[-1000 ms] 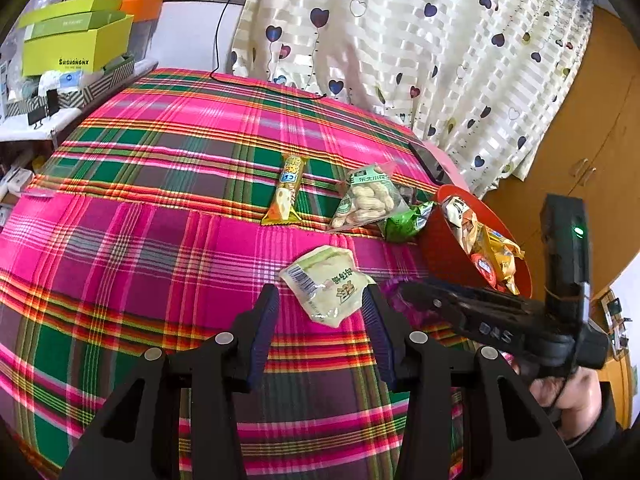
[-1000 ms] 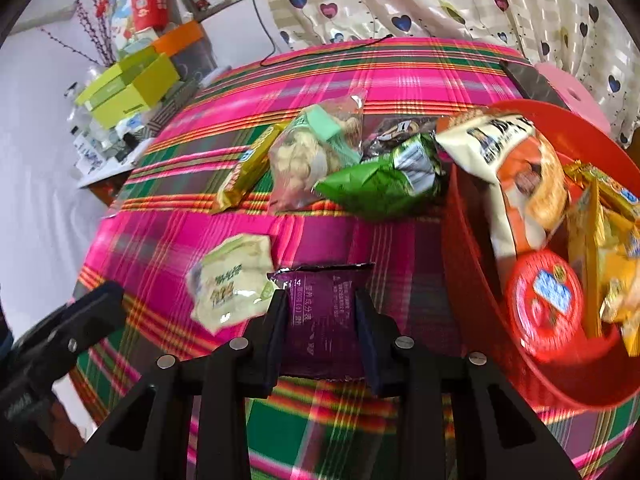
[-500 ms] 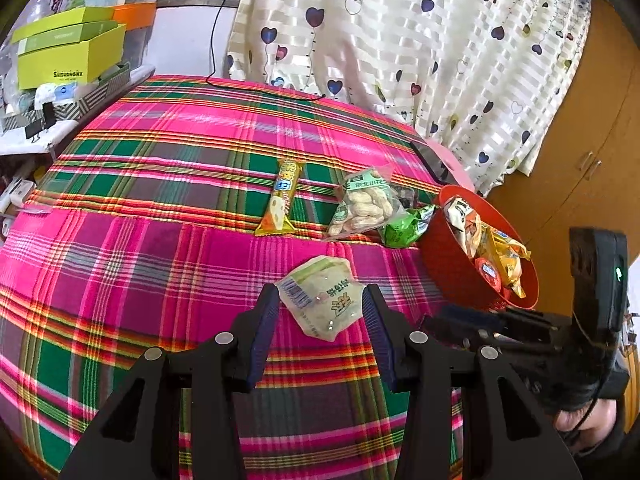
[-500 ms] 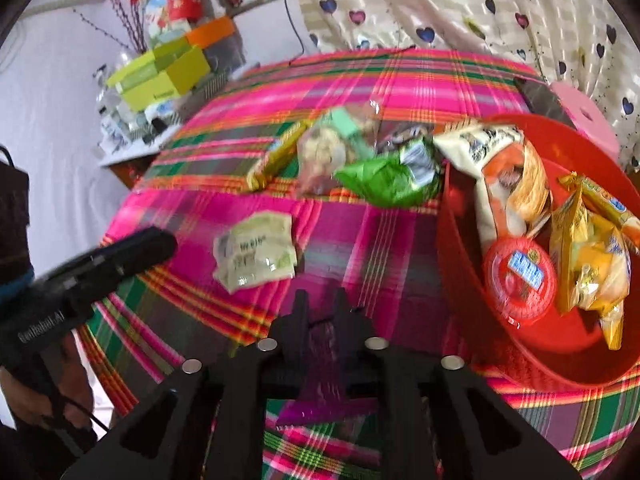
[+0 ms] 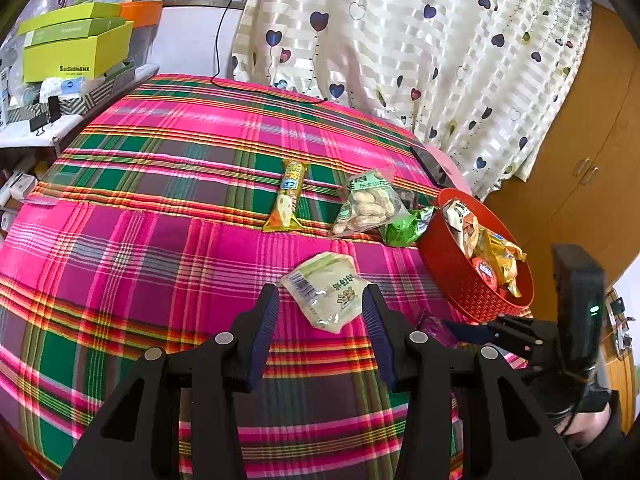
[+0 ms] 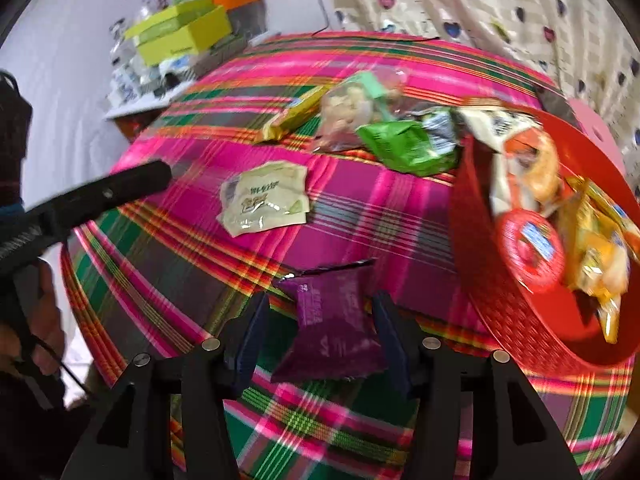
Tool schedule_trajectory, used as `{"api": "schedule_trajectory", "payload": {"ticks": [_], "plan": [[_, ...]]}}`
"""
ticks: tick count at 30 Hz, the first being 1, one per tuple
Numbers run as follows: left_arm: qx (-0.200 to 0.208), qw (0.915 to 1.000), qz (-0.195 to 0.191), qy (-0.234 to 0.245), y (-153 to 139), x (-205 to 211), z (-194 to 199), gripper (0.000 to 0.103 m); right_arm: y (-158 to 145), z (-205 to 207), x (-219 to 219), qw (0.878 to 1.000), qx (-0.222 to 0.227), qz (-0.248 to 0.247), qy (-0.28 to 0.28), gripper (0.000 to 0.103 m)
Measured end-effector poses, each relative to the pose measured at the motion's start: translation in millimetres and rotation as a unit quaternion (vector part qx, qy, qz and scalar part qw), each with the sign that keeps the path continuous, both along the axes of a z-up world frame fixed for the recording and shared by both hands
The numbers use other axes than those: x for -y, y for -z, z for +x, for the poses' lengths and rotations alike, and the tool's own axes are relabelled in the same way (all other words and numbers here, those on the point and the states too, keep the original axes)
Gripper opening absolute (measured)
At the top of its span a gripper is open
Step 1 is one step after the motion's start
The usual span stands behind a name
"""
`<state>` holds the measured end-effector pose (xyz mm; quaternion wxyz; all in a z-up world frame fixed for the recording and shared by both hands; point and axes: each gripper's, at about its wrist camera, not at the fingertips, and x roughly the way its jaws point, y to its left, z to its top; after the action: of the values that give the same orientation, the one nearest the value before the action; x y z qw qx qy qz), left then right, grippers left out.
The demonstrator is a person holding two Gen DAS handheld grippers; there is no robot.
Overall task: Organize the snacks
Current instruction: 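Grasp the yellow rice-cracker bar with the left tool while the right tool holds the purple bag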
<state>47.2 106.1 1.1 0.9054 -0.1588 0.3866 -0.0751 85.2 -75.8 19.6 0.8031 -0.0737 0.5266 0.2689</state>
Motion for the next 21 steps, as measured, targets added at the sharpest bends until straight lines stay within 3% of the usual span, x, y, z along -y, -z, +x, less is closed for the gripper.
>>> {"api": "schedule_trajectory", "payload": {"ticks": [1,3,5,14,21], "plan": [[0.000,1.0000,0.000,0.000,0,-1,0,0.045,3,1,-3,1.000,-0.002,-0.008,-0.002,0.050],[-0.001,1.0000,0.001,-0.001,1,-2,1,0.045,4,0,-4,1.000,0.007,-0.014,-0.002,0.036],[-0.003,1.0000,0.002,-0.002,3,-3,4,0.045,2,0,-1,1.000,0.008,-0.006,0.002,0.033],[-0.007,0.9998,0.015,0.006,6,1,32,0.045,-25,1,19,0.998,0.044,0.039,0.023,0.032],[-0.020,0.9993,0.032,0.006,16,1,76,0.045,-40,6,18,0.996,0.054,0.063,0.016,0.032]]}}
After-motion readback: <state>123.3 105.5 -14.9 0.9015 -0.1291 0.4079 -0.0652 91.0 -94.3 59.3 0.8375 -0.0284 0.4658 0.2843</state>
